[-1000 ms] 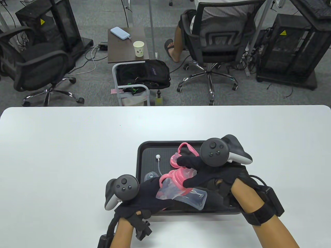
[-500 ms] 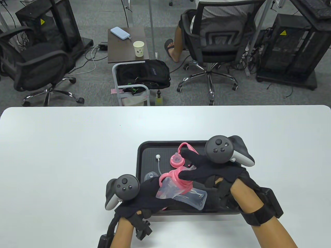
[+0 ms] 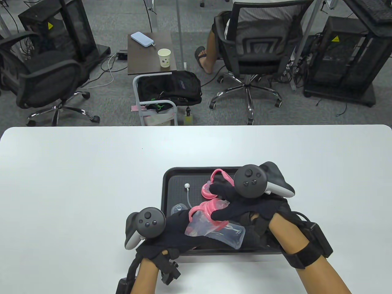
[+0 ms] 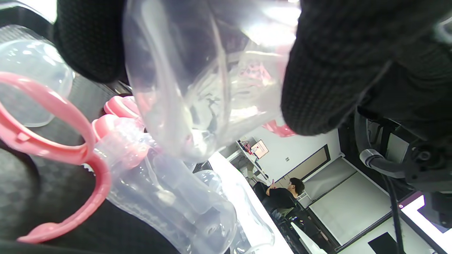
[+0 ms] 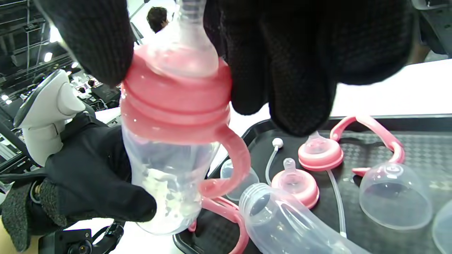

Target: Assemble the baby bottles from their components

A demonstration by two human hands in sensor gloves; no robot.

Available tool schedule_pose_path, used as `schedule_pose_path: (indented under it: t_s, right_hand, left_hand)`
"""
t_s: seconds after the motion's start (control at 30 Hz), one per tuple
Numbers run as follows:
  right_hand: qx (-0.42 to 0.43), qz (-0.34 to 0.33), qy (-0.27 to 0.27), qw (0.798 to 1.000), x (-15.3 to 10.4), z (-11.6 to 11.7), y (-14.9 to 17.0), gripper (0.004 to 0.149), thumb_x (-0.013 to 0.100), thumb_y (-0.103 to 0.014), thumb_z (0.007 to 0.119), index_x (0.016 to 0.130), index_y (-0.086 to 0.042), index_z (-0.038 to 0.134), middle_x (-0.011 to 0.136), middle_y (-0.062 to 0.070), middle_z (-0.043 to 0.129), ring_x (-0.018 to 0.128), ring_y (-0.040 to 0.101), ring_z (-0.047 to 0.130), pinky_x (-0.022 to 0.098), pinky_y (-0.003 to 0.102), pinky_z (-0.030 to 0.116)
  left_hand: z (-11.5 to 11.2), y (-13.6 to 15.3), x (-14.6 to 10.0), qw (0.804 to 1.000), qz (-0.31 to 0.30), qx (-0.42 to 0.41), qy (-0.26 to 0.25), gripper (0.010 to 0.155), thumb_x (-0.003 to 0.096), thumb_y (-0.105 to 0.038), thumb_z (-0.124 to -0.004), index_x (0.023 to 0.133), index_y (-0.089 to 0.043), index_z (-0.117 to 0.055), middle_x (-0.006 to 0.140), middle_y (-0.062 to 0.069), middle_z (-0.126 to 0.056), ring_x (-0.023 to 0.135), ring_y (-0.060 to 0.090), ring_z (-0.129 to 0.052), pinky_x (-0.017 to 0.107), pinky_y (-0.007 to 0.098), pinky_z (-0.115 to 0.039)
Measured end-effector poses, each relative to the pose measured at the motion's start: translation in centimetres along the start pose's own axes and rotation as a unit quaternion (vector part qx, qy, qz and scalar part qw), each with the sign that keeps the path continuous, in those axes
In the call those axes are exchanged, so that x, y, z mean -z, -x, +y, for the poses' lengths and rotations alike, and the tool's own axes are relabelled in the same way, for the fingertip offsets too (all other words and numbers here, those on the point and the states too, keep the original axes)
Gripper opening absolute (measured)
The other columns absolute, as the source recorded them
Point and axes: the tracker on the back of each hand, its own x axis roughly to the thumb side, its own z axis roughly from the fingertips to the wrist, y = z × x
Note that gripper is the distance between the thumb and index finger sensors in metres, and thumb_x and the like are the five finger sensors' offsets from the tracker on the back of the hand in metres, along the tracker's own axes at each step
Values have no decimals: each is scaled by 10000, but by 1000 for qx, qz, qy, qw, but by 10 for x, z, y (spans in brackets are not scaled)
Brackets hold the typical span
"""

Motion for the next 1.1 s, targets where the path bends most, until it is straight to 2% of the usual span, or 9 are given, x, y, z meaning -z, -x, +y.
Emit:
schedule_pose_path:
  t_s: [0.1, 0.13, 0.23, 0.33, 0.57, 0.67, 0.77, 0.83, 1.1]
  right_hand:
    - [5, -4, 5, 1000, -2, 1, 2, 834, 540, -591, 771, 1130, -61, 514, 882, 280, 898, 584, 479, 1002, 410, 604, 808]
    - [5, -7, -1, 1000, -4, 0, 2, 871, 534, -606, 782, 1152, -81, 465, 948, 287, 846, 629, 501, 974, 442, 621, 787]
    - [1, -37, 1, 999, -7, -3, -2, 876, 504, -547, 900, 1169, -249, 414, 1087, 288, 696, 759, 538, 887, 514, 648, 740]
    - [-41, -43, -5, 998, -6, -1, -9, 833, 489, -453, 955, 1146, -289, 470, 1099, 259, 693, 774, 520, 886, 520, 636, 746]
    - [-63, -44, -6, 997, -2, 2, -15, 799, 488, -417, 951, 1135, -247, 515, 1060, 272, 715, 722, 479, 907, 505, 608, 762]
    - [-66, -40, -11, 997, -1, 4, -14, 818, 495, -461, 899, 1145, -156, 508, 992, 297, 765, 673, 447, 937, 478, 584, 784]
    - [-62, -33, -19, 997, 1, 8, -10, 807, 515, -468, 862, 1150, -132, 495, 993, 308, 764, 667, 444, 944, 475, 580, 789]
    - [-62, -43, 7, 997, 1, 7, -6, 808, 494, -514, 874, 1127, -136, 543, 964, 279, 807, 654, 440, 961, 465, 577, 801]
    - [-20, -41, 16, 999, 1, 3, 5, 859, 501, -552, 871, 1144, -121, 497, 1024, 253, 769, 779, 506, 890, 526, 632, 748]
  left_hand:
    - [-1, 1, 0, 1000, 2, 6, -6, 920, 394, -653, -981, 1129, -203, -659, 1057, 107, -814, 881, 443, -907, 557, 495, -873]
    - [-1, 2, 0, 1000, 1, 4, -7, 922, 395, -652, -980, 1129, -195, -659, 1056, 114, -815, 878, 442, -914, 552, 495, -876]
    - [0, 1, 0, 1000, 1, 2, -5, 920, 405, -647, -970, 1134, -192, -641, 1062, 112, -804, 886, 440, -904, 552, 495, -873]
    - [1, 1, 0, 1000, -4, -7, -7, 921, 416, -637, -963, 1147, -206, -605, 1083, 97, -768, 918, 437, -858, 559, 495, -864]
    - [2, 1, -1, 1000, 0, -3, -5, 918, 422, -629, -957, 1153, -210, -592, 1093, 100, -751, 930, 441, -841, 562, 499, -861]
    - [2, 0, -2, 1000, -3, 3, -15, 912, 416, -617, -966, 1149, -209, -610, 1088, 107, -765, 926, 448, -847, 551, 508, -866]
    - [1, 1, -1, 1000, 4, 6, -3, 914, 417, -626, -961, 1150, -203, -614, 1083, 108, -774, 919, 444, -861, 543, 503, -875]
    - [0, 2, -1, 1000, 4, 4, -1, 913, 419, -623, -964, 1151, -204, -613, 1086, 109, -771, 921, 447, -858, 548, 504, -874]
    - [1, 6, 0, 1000, 17, 4, 0, 913, 424, -632, -956, 1153, -202, -611, 1084, 106, -771, 916, 440, -861, 549, 492, -877]
